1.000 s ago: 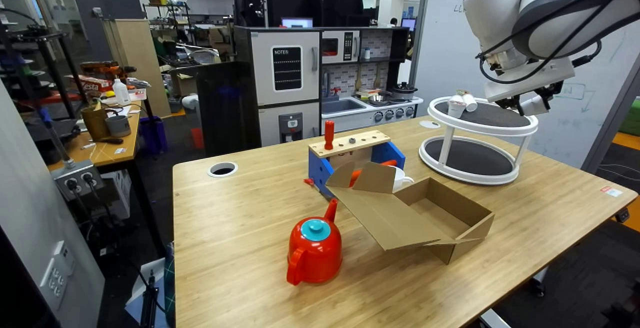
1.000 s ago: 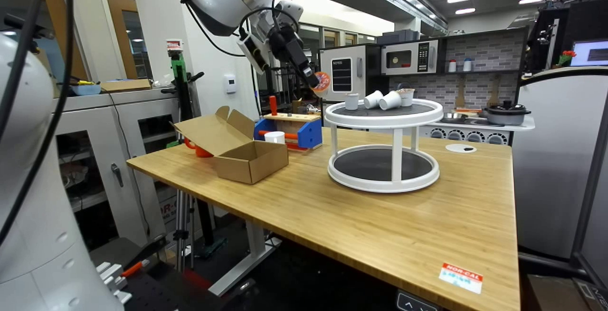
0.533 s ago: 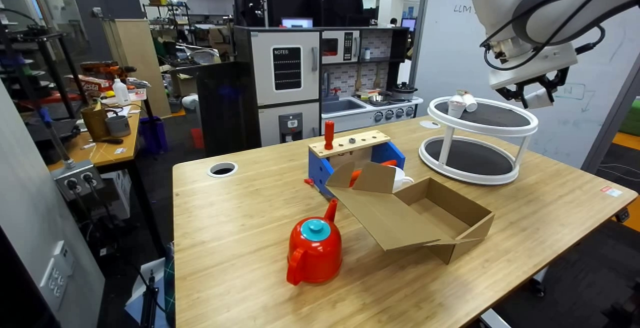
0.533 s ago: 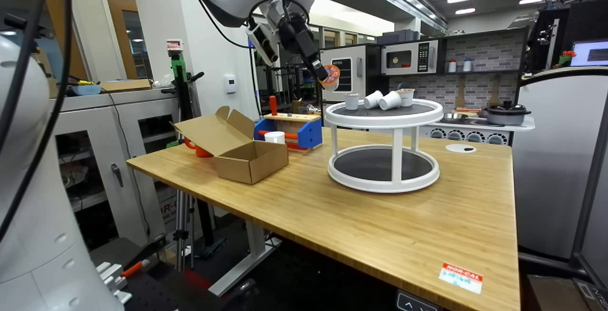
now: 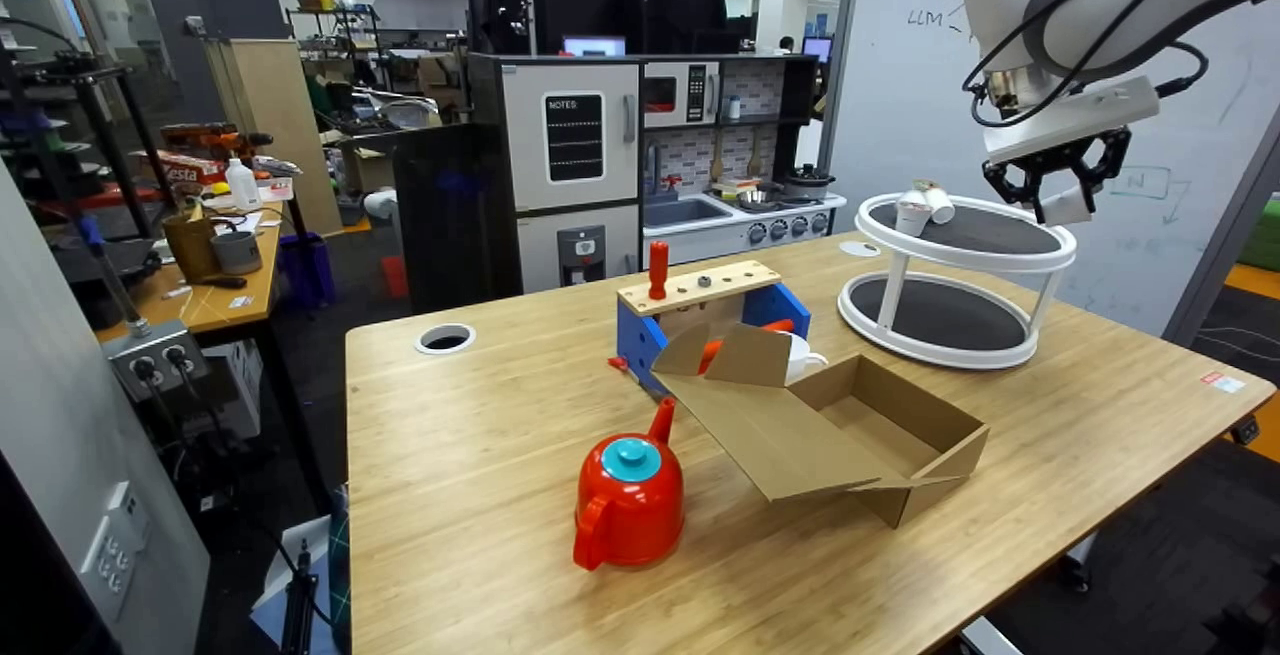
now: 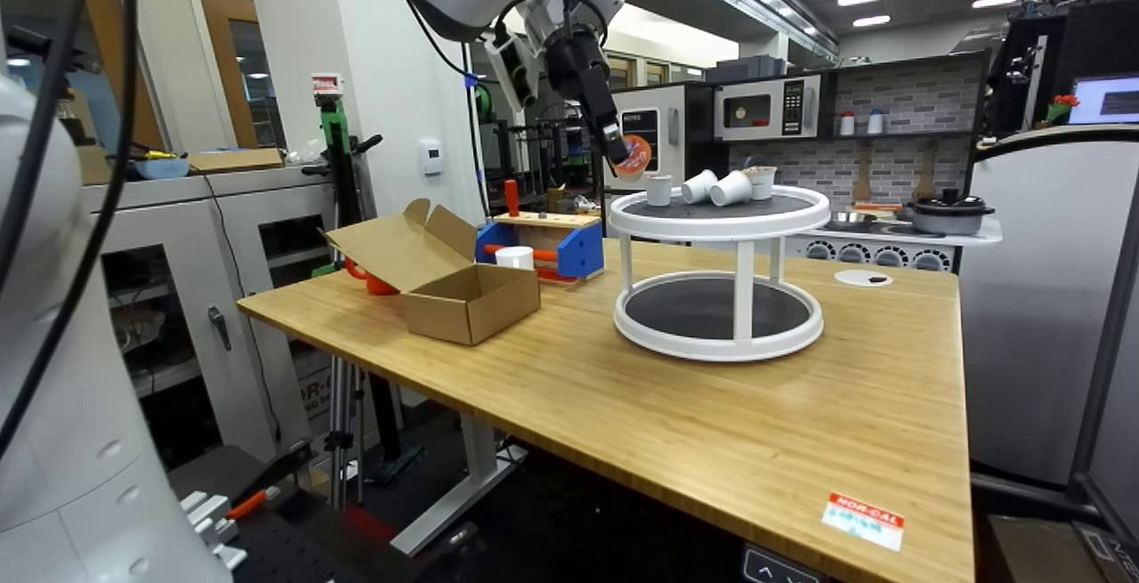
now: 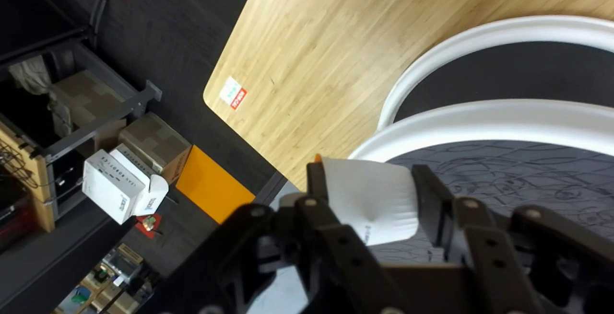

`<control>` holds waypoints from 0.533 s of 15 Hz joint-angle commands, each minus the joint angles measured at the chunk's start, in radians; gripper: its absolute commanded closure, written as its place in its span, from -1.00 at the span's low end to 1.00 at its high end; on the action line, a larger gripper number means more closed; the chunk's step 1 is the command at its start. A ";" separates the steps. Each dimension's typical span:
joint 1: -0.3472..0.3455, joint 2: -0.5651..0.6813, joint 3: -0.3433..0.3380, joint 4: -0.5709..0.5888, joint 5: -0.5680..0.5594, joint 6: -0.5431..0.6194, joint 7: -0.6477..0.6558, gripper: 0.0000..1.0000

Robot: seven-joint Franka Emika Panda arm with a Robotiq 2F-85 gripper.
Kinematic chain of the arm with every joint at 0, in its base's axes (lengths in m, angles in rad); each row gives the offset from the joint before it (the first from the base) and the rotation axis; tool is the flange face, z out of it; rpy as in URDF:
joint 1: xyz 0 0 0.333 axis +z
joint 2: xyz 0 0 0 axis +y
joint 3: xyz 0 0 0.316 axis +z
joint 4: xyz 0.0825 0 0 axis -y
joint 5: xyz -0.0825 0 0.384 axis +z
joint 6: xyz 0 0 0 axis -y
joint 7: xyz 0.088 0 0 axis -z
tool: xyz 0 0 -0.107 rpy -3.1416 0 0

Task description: Put one of the cups on the stand in the box and then put it back on the stand

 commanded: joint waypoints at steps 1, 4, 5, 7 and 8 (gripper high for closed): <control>-0.025 0.020 -0.015 0.031 0.050 0.012 -0.049 0.56; -0.031 0.034 -0.026 0.045 0.060 0.022 -0.044 0.56; -0.030 0.036 -0.028 0.048 0.059 0.024 -0.039 0.56; -0.025 0.034 -0.028 0.046 0.045 0.017 -0.033 0.56; -0.022 0.025 -0.027 0.031 0.030 0.011 -0.019 0.06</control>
